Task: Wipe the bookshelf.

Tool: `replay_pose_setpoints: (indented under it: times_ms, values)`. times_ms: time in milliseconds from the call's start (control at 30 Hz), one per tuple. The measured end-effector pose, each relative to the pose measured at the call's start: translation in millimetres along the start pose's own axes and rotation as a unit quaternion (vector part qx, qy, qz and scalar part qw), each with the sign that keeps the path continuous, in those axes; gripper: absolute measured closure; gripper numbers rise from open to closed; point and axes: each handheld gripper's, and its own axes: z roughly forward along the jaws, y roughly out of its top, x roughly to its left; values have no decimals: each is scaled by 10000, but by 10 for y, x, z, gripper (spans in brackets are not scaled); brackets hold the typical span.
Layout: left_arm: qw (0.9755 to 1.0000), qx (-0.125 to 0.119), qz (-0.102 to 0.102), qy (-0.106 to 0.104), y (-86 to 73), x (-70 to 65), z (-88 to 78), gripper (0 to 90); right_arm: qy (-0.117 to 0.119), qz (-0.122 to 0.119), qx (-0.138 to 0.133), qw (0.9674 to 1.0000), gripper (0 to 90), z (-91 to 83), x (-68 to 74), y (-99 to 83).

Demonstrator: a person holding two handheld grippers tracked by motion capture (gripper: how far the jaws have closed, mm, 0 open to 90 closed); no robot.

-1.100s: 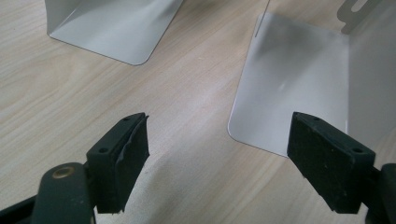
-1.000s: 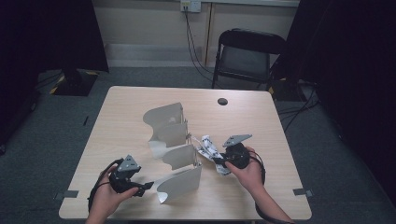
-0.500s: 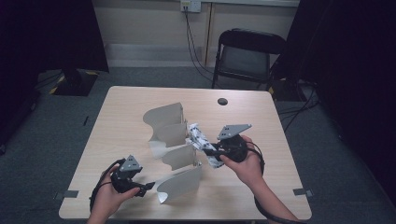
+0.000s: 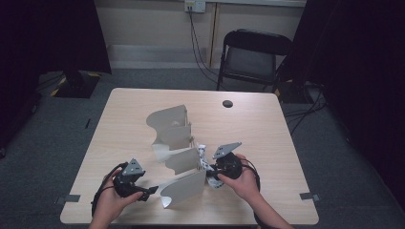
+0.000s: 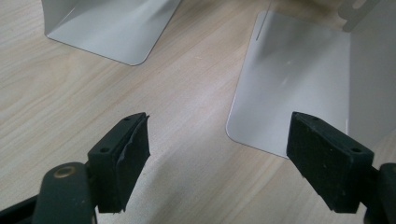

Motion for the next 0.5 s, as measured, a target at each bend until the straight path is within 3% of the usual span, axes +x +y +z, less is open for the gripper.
replay_pose_setpoints:
  times_ms: [267, 500]
  values:
    - [10000, 83, 8, 1, -13, -4, 33, 213, 33, 110, 91, 9999, 752, 138, -18, -182]
    - [10000, 57, -19, 8, -18, 3, 27, 213, -103, 39, 131, 9999, 750, 47, -25, -149]
